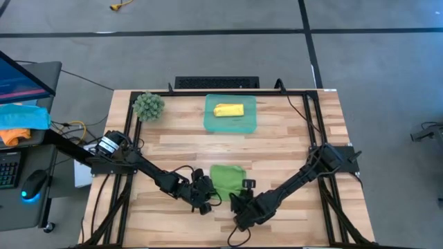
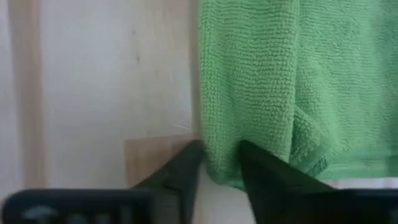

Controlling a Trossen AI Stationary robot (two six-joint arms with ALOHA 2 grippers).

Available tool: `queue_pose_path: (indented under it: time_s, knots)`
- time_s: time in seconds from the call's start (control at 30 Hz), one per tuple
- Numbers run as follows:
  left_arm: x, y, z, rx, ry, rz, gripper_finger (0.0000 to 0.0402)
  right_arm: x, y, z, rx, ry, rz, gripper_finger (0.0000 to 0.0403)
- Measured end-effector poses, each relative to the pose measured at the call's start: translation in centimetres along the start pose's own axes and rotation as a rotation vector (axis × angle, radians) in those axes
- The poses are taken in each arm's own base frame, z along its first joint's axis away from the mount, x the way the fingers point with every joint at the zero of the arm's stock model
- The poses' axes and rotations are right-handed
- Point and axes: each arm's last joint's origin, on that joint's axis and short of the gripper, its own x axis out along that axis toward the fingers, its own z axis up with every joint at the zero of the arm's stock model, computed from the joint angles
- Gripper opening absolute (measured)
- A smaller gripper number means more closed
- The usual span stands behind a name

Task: Roll microfiber towels into tight, uniform cylinder then place into a basket
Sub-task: Roll the green microfiber cloth

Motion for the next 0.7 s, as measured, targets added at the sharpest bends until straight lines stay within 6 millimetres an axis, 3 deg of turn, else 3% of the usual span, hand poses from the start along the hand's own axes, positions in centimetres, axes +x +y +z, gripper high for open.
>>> queue_pose_path:
  time_s: [0.13,0.27,0.53,0.7]
  knots:
    - [0.0,0.0,0.0,-0.001,0.001,-0.001,0.0061,-0.6,-0.4,0.7,-0.014,0.04,-0.012,0.0202]
    - [0.0,0.0,0.0,-0.008,0.005,0.002,0.0061,-1.6,-0.4,1.6,-0.011,0.044,0.001,0.0232]
    - [0.0,0.0,0.0,-0.009,0.006,0.003,0.0061,-2.1,-0.4,1.7,-0.056,-0.007,-0.081,0.0223]
    - [0.0,0.0,0.0,-0.014,0.007,0.003,0.0061,-0.6,-0.9,0.9,-0.049,0.011,-0.094,0.0217]
